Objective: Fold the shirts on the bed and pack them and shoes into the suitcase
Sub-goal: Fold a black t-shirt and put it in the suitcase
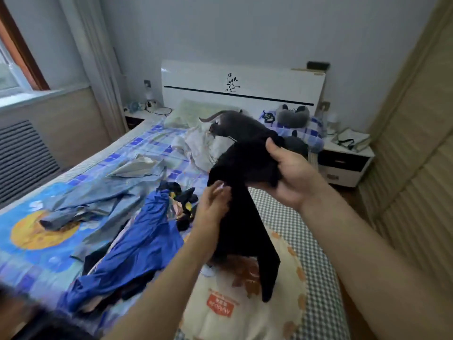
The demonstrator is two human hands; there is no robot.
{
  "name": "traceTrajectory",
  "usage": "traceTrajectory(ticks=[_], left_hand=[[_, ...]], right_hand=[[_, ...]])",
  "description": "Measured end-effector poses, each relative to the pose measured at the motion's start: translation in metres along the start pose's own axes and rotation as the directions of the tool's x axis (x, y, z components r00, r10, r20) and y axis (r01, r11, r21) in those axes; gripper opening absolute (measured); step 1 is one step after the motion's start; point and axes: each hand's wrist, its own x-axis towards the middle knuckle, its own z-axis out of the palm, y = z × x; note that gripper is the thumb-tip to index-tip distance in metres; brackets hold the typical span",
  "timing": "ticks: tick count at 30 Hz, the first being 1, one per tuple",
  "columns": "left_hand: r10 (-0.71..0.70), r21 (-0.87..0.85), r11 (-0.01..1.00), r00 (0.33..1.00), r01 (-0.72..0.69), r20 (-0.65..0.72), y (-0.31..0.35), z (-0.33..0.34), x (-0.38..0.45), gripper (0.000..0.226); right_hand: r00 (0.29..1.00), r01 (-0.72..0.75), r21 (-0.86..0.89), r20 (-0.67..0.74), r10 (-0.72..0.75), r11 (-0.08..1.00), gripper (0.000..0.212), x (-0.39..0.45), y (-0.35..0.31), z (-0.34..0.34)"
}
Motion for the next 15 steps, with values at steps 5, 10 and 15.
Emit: traceTrajectory(ticks=[5, 10, 15], left_hand=[[0.001, 0.380, 0.925, 1.000, -0.009, 0.020, -0.076, 0.038, -0.029, 0.054], [-0.088, 0.627, 0.777, 0.996, 0.050, 0.030, -0.115, -0.005, -0.026, 0.006], [-0.064, 0.816, 0.482, 0.942, 0.319, -0.330, -0.148, -0.121, -0.049, 0.020]], right_hand=[[0.999, -0.029, 0.112, -0.035, 0.033, 0.993, 0.044, 0.014, 0.022, 0.005], [0.988, 0.058, 0.267, -0.154, -0.017, 0.962, 0.040, 0.022, -0.005, -0.031], [0.909, 0.008, 0.326, -0.395, 0.129, 0.945, 0.044, 0.033, 0.003, -0.108]])
